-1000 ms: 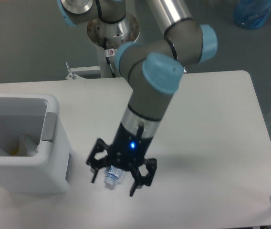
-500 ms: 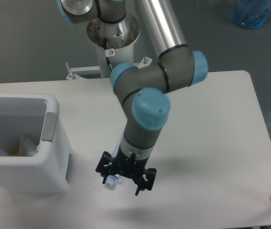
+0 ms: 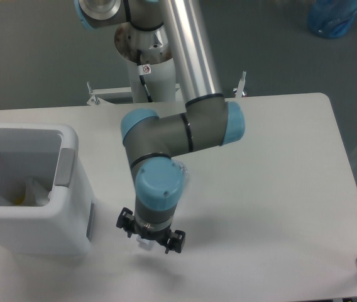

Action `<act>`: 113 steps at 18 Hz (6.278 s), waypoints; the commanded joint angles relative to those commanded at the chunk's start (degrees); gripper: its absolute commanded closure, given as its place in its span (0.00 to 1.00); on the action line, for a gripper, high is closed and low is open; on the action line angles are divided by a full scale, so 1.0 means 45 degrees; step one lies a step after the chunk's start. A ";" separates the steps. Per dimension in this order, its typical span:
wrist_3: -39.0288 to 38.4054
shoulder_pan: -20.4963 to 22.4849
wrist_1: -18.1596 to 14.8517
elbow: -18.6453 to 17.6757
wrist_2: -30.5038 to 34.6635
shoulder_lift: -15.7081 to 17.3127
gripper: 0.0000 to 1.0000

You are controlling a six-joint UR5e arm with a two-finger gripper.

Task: Place the trash in the trash can
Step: 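Lower the gripper and close it around the water bottle, then lift the water bottle up off the table, then carry the bottle over the trash bin and open the gripper to drop it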

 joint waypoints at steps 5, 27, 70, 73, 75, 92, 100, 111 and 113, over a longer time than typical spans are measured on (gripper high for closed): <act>-0.0020 -0.0488 0.0137 -0.0138 0.1016 -0.0293 0.00; -0.0449 -0.0860 0.1426 -0.0782 0.2208 -0.0606 0.27; -0.3103 0.2382 0.2302 0.1952 -0.6518 0.3396 0.79; -0.3962 0.2363 0.2929 0.2107 -0.7710 0.3690 0.78; -0.4509 0.2324 0.3008 0.2535 -0.8180 0.3749 0.78; -0.5080 -0.0096 0.3653 0.2988 -1.1249 0.3671 0.78; -0.1759 -0.0664 0.3672 0.0898 -1.1269 0.4139 0.74; 0.0195 -0.0606 0.3672 -0.1073 -1.1249 0.4959 0.30; 0.0118 -0.0489 0.3672 -0.1348 -1.1230 0.5193 0.00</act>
